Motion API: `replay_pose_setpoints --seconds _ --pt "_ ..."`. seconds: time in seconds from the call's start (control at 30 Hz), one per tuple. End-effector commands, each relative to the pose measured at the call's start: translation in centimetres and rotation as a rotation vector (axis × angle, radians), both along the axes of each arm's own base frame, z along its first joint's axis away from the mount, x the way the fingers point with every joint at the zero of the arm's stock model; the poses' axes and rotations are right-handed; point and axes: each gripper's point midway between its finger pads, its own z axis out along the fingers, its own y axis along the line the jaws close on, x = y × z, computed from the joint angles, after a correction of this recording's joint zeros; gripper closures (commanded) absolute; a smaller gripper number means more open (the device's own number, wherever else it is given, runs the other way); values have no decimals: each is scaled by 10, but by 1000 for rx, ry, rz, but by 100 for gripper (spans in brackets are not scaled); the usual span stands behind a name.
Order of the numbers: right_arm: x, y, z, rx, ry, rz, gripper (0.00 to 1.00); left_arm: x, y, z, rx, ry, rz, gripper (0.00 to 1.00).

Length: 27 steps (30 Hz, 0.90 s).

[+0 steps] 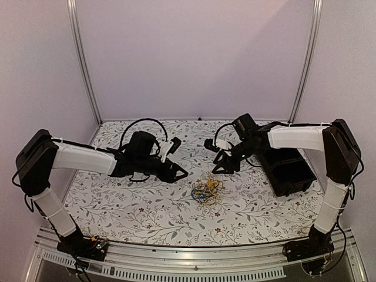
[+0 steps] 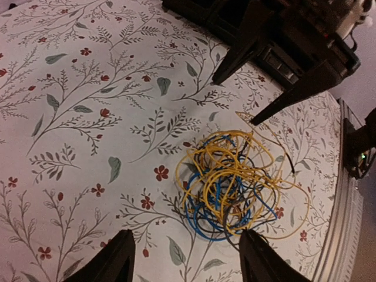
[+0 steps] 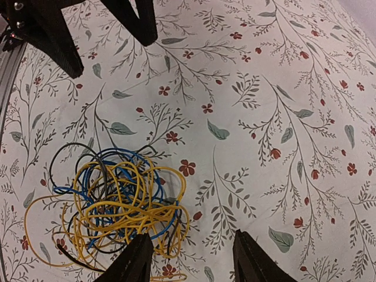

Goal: Untangle the cables

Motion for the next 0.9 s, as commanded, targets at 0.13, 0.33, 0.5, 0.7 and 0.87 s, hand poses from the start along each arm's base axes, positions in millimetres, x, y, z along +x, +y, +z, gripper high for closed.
replay_pose_setpoints --seconds 0.13,0.33,0.5,0.7,0.87 --pt "-20 23 -29 -51 42 130 49 -54 -62 -8 -145 117 -216 36" --pt "-25 22 -40 -68 86 128 51 -61 -79 -5 -209 147 -235 34" --pt "-28 21 -38 -74 117 114 53 -43 -84 -16 -186 171 -149 35" --pt "-31 19 -35 -74 129 105 58 -25 -85 -26 -195 208 -107 52" --pt "-30 19 -36 -73 133 91 59 -16 -90 -30 -228 251 -130 75"
